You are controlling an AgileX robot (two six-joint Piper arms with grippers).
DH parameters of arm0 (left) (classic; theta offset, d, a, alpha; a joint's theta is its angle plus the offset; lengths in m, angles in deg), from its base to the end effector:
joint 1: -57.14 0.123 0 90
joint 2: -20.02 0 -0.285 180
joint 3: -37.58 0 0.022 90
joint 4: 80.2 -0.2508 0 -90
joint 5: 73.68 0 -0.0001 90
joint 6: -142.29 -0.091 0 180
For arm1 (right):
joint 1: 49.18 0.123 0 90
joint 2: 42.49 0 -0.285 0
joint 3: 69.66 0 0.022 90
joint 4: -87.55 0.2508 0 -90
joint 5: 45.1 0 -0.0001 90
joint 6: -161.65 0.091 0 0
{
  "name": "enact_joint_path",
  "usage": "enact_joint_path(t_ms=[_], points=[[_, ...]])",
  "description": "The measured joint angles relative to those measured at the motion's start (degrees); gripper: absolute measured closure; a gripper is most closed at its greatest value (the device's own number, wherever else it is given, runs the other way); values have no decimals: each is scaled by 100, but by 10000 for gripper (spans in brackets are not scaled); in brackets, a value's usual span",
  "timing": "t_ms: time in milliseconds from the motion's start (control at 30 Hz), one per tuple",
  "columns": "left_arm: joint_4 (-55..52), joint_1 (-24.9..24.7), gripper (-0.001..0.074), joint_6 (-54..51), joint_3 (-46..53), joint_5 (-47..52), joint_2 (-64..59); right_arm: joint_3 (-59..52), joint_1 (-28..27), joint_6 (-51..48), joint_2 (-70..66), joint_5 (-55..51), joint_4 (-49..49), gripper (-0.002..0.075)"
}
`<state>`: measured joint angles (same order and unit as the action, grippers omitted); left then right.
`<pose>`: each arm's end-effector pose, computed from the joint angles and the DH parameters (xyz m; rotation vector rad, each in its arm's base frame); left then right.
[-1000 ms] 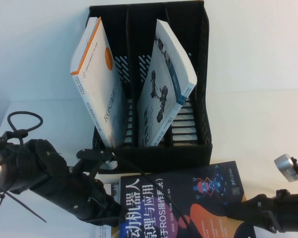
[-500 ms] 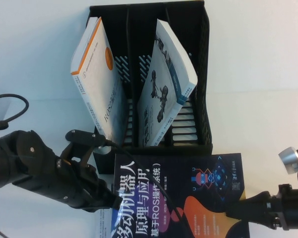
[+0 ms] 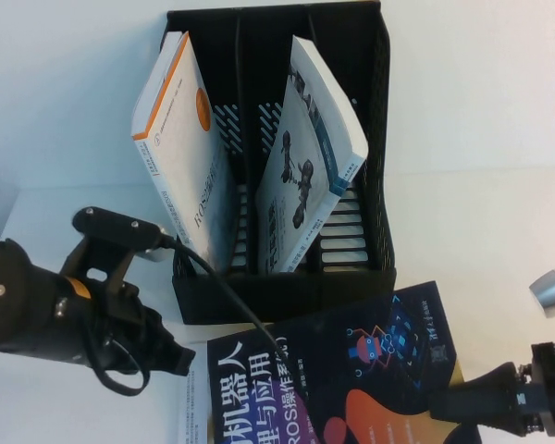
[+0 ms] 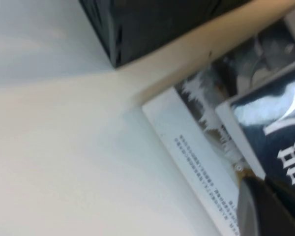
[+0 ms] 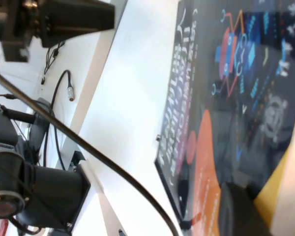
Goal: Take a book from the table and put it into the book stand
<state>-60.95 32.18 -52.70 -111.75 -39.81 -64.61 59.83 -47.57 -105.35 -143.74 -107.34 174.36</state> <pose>0.2261 -0.1237 0.2438 0.6049 2.5335 -0.4057 0.2074 0.0863 0.1526 -0.3940 2.3668 1.4244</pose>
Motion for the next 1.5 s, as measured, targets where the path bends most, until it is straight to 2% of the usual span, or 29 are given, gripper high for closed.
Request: enact_joint_path(t_ms=[233,433,900,1067,1233,1500], points=[[-461,0,739,-66,0,130,1069,-9,0,439,796,0,-241,543],[-775,0,739,-208,0,198,2041,445,0,1479,1704,35,-1234,545],[-1167,0,739,-512,0,642,3346,2805,0,4138,3380,-659,-3011,545],[-1234,0,739,-549,143,550,3447,3684,0,4517,3555,-844,-3258,545],[-1218,0,739,-563,232,550,3447,4484,0,4591,3557,-371,-3335,545],[-1047,0,739,-600,241,550,3454,5186,0,4602,3227,1162,-3357,545]])
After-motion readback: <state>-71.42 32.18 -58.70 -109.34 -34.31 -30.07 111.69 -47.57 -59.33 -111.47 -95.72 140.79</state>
